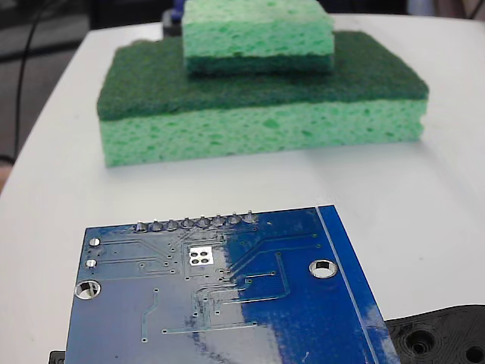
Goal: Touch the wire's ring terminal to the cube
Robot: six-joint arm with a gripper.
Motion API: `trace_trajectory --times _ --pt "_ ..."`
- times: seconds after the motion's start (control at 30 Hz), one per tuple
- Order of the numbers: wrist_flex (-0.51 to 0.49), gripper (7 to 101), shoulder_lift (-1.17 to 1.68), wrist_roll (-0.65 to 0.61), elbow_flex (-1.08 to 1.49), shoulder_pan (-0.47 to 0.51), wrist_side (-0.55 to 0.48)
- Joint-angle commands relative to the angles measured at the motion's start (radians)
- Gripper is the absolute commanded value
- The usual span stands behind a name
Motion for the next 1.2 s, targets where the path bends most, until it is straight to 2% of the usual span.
trace_trajectory --times 0.03,0.3,0.57,1.2 --pt "-0.009 100.3 0.225 -0.005 0.175 0.020 -0.015" --pt "0.054 100.3 0.621 -0.014 0.442 0.064 -0.046" --pt "0.052 100.3 0.621 -0.021 0.511 0.114 -0.077" --pt "0.043 100.3 0.621 -0.012 0.543 0.110 -0.057"
